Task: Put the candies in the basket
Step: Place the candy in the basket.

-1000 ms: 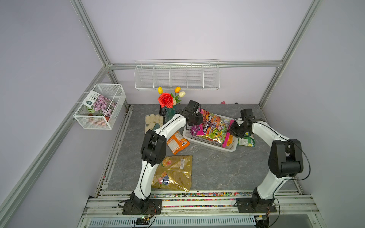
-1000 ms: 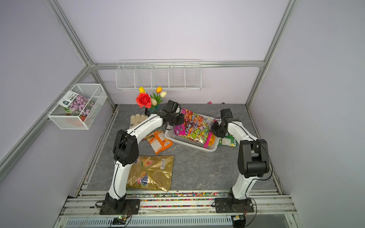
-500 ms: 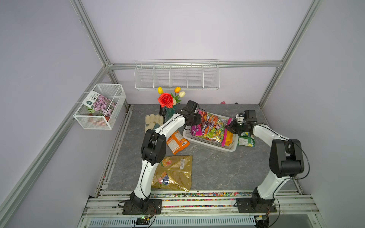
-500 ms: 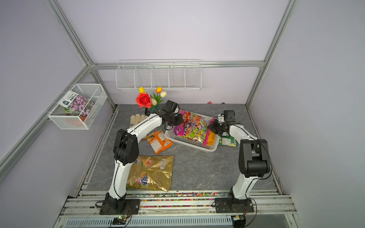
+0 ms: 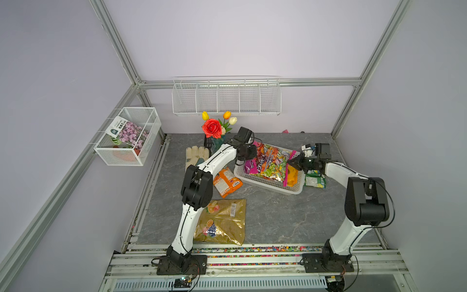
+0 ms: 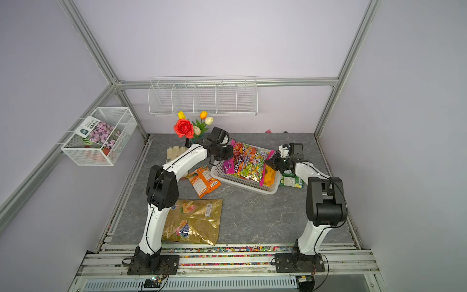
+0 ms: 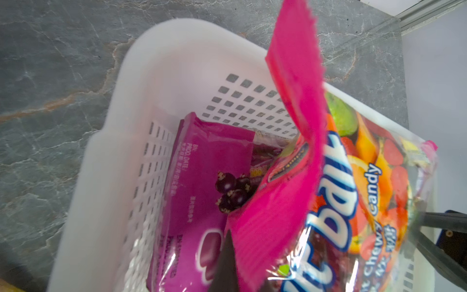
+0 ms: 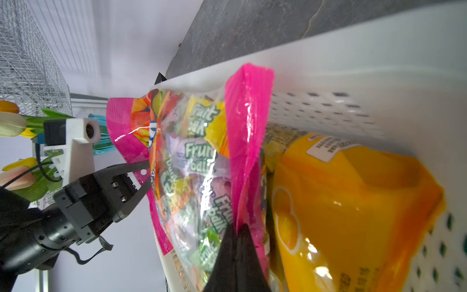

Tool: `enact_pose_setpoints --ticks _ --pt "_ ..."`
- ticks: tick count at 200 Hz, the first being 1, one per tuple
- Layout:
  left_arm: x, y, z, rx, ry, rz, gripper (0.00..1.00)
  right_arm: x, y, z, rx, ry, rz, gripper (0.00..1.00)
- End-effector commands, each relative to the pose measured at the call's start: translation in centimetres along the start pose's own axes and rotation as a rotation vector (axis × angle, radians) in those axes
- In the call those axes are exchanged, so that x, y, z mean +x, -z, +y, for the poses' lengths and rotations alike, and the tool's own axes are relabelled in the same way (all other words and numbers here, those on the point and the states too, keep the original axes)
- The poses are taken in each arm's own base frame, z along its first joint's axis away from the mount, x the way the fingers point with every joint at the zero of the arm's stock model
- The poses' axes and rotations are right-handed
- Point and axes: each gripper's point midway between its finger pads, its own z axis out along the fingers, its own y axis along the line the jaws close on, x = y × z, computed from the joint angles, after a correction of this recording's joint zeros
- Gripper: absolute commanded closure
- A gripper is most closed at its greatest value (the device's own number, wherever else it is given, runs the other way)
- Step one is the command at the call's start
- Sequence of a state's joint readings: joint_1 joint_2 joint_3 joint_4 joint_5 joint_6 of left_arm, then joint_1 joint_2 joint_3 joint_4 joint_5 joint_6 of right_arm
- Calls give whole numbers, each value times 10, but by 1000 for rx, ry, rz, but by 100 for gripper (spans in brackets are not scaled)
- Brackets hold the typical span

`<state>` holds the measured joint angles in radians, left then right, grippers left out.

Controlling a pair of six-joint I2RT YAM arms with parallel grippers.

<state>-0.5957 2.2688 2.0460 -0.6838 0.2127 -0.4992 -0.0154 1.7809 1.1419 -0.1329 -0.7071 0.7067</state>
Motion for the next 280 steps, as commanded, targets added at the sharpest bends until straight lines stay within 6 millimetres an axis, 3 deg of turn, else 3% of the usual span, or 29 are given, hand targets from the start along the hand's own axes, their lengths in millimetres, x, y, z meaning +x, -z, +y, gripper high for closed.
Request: enact_pose_setpoints --ticks 1,24,56,86,122,164,181,192,220,261,280 --pt "-14 13 -16 51 -27 -29 100 10 21 10 39 23 11 100" --pt "-12 17 -31 124 -44 -8 100 10 42 10 92 -2 5 100" --pt "4 0 -36 158 -48 89 100 9 61 7 99 -66 11 100" --pt "14 -10 -35 166 -31 143 100 10 59 -14 137 -106 26 100" --pt "19 -8 -34 153 -75 150 100 4 51 -45 197 -144 53 100" --pt "22 -16 -23 104 -141 157 100 -9 65 -64 370 -72 8 100" --pt "14 -11 -16 44 -177 124 86 -8 67 -69 395 -72 10 100" --pt "6 -4 -11 -1 -201 93 79 -8 70 -76 434 -77 6 88" --pt "-9 17 -8 -38 -232 43 70 -8 79 -76 481 -44 -20 81" --pt "-21 45 -14 -39 -265 -2 67 -13 99 -54 566 78 -78 80" --pt "-24 52 -7 -88 -254 -21 67 -11 110 -45 637 136 -106 73"
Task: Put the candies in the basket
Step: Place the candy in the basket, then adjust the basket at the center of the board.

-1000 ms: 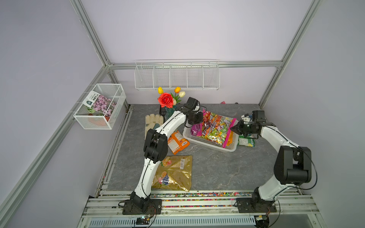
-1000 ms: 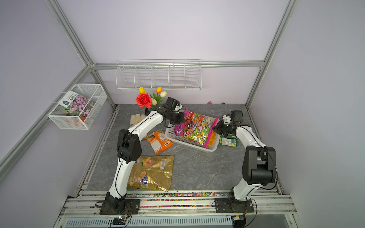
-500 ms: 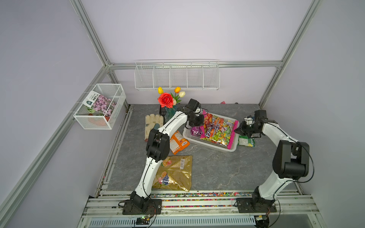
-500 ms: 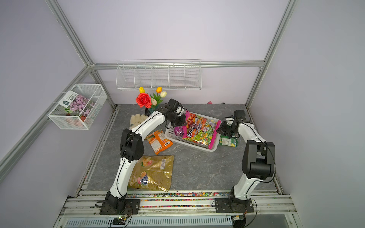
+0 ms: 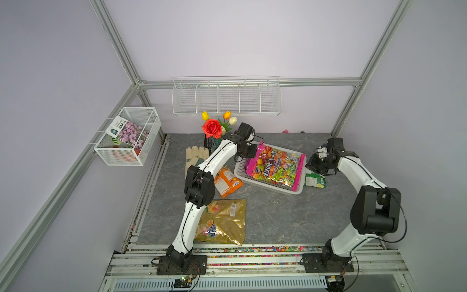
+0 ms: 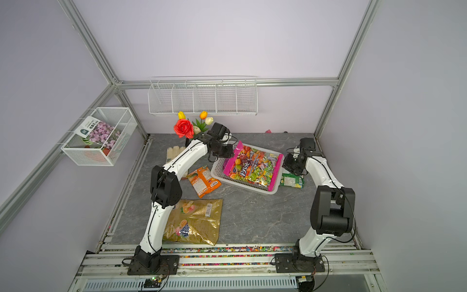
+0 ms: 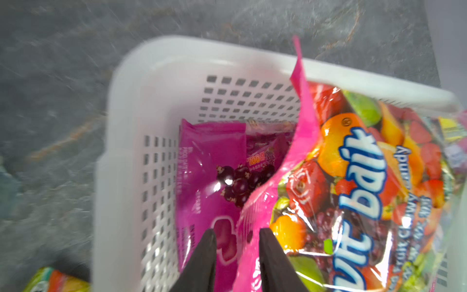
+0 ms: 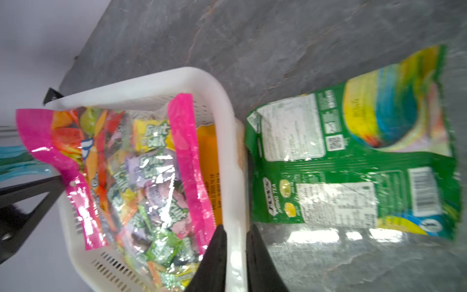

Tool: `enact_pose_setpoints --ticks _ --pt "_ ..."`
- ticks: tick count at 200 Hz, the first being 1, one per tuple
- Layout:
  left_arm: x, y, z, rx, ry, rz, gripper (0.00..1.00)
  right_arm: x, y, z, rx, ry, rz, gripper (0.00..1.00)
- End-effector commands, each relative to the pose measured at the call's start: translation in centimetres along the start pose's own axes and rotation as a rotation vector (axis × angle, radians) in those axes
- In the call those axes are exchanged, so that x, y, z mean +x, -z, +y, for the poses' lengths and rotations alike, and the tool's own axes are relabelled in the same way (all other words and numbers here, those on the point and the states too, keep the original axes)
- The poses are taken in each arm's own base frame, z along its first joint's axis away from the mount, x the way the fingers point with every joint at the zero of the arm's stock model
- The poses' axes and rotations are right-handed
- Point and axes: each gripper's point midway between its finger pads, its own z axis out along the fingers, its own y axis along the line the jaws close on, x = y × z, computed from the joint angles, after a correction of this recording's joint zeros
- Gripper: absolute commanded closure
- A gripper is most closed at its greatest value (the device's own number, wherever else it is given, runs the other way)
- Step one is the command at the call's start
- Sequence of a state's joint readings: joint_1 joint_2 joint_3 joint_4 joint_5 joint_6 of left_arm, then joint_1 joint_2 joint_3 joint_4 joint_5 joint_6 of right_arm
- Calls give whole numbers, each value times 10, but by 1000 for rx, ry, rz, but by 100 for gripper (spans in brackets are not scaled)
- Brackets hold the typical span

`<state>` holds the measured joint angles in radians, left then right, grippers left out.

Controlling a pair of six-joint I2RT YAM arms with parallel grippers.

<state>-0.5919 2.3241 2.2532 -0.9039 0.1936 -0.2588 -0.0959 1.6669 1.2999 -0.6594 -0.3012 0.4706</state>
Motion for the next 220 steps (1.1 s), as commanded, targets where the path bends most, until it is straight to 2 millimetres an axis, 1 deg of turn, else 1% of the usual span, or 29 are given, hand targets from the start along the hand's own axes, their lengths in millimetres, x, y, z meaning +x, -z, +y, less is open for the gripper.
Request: enact_pose_setpoints --ticks 1,17,33,47,55,63,68,77,83,97,122,137,157,180,205,220 --pt "-16 35 1 -55 -27 -69 67 0 25 -7 158 85 -59 73" --pt "-14 39 8 -96 -22 -79 67 4 33 2 162 113 -84 69" --pt "-11 41 17 -139 7 -81 66 11 32 15 103 126 -79 67" --pt "-4 43 21 -156 35 -70 66 17 32 20 77 106 -62 63" --pt "1 43 21 -153 46 -62 66 19 33 20 76 94 -61 57" --pt "5 46 20 -147 51 -59 66 22 34 19 79 83 -62 42" --pt "8 47 21 -146 53 -55 66 25 35 18 81 74 -63 36" --pt "13 51 21 -145 57 -53 66 33 35 16 75 64 -59 30" --pt "17 54 21 -142 58 -49 65 40 34 16 73 60 -49 29" --pt "24 63 20 -137 58 -48 65 58 31 12 71 56 -8 31" --pt "42 75 20 -125 58 -29 65 93 24 5 83 55 77 38" --pt "51 83 21 -124 64 -29 66 107 22 4 84 61 101 41" --pt "60 90 25 -140 68 -30 66 121 15 2 109 83 128 46" --pt "66 97 32 -173 65 -39 66 126 7 -6 159 82 156 51" --pt "67 107 35 -192 60 -63 66 122 11 -25 273 111 124 69" --pt "66 113 36 -205 56 -79 66 122 14 -32 314 158 136 75"
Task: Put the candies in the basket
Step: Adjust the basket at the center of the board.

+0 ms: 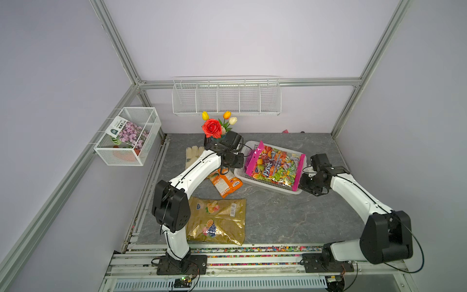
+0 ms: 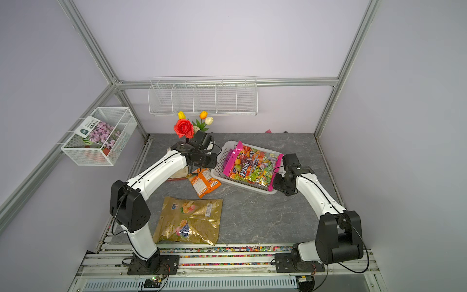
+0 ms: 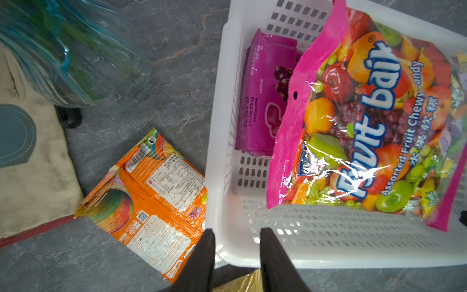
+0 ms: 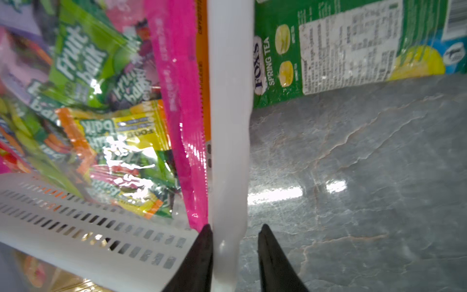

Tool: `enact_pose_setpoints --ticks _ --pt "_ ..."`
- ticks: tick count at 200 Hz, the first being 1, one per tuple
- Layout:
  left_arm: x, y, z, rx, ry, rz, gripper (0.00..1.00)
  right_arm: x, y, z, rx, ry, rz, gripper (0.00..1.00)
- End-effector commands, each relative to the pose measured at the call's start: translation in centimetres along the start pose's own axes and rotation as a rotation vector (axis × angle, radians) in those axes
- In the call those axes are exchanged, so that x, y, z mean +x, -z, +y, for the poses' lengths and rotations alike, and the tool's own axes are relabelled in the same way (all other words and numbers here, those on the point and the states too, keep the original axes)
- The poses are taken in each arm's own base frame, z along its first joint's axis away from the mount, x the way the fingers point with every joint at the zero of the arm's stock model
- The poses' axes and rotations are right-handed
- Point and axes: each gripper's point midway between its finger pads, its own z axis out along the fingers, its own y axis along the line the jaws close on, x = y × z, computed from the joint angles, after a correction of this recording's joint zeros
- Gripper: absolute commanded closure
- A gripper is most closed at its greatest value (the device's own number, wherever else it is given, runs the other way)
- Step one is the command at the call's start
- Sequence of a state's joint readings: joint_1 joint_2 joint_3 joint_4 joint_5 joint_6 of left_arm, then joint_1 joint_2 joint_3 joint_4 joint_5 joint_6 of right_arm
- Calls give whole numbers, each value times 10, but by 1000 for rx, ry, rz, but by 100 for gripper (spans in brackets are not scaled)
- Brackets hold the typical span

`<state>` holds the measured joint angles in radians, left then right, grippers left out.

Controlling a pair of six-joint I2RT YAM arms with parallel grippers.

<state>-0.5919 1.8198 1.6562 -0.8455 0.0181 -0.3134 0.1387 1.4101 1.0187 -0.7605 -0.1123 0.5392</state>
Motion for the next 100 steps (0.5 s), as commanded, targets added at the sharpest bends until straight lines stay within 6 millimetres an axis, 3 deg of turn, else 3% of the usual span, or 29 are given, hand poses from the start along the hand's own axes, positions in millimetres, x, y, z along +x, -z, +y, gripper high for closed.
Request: enact_pose_setpoints --ticks 1,54,100 --pt "-7 16 5 -26 2 -59 66 9 -2 -29 157 40 32 75" --pt "-4 26 21 -107 5 -82 66 -8 4 -52 323 247 32 91" --pt "-2 28 25 -124 -16 -90 66 -35 9 -62 437 396 -15 93"
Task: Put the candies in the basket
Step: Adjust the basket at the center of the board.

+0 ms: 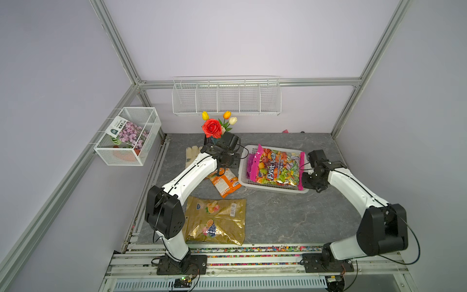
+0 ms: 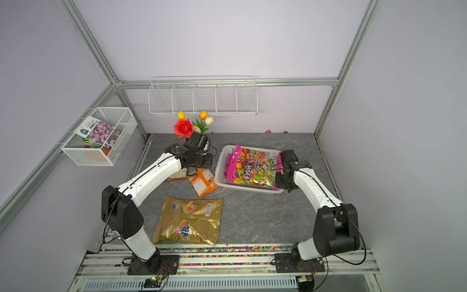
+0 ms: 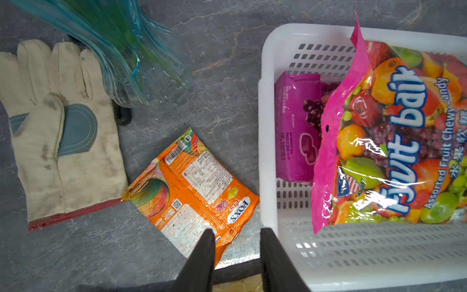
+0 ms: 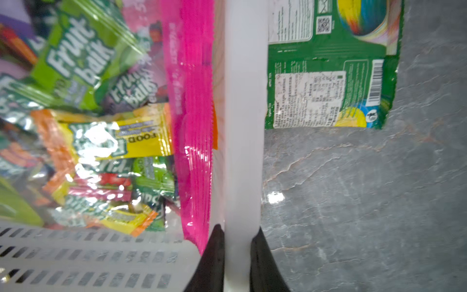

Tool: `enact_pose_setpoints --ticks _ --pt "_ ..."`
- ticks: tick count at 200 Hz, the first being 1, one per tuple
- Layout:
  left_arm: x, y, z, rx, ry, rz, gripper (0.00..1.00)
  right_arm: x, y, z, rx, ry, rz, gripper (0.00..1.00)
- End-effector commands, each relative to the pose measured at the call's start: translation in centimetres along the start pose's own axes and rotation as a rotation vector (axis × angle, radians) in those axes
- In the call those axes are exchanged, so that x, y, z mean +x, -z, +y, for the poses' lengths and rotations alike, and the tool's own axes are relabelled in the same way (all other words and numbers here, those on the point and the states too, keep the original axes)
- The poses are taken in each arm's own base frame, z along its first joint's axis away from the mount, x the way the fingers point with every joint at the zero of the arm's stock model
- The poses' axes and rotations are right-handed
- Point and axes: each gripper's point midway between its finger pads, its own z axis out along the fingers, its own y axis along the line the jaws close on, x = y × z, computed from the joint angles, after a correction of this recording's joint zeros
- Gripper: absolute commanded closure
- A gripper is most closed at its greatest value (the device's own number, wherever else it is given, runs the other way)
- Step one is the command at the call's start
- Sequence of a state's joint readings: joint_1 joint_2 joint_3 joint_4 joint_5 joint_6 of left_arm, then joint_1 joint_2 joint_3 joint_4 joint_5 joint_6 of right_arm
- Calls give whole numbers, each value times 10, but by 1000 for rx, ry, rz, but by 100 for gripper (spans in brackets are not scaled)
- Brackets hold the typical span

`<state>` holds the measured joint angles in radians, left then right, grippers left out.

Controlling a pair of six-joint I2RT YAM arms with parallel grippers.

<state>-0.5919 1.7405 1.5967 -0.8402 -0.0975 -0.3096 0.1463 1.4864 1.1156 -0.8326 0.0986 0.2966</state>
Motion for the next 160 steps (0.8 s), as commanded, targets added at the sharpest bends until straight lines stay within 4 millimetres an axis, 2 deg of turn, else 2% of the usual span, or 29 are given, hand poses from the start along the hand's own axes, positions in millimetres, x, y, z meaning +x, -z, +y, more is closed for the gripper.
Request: enact_pose_setpoints --ticks 1,37,64,90,105,133,143,160 --pt "-2 8 6 -23 -14 -29 66 -2 -3 -39 221 157 21 93" --pt "6 8 17 -51 29 -36 65 -34 -10 -33 224 136 -71 87" --pt "16 16 29 -51 91 -54 65 -59 -13 -40 279 86 -119 85" --pt "36 19 45 -68 148 -31 63 -70 -2 -32 243 46 -139 69" --pt "51 19 61 -79 216 -4 62 -75 17 -21 210 49 -205 63" --pt "80 21 96 -56 377 41 62 -76 68 -2 134 70 -379 53" --pt "88 25 109 -60 429 42 62 -72 87 11 29 78 -425 50" --pt "98 32 130 -69 520 33 62 -63 119 46 -202 155 -530 47"
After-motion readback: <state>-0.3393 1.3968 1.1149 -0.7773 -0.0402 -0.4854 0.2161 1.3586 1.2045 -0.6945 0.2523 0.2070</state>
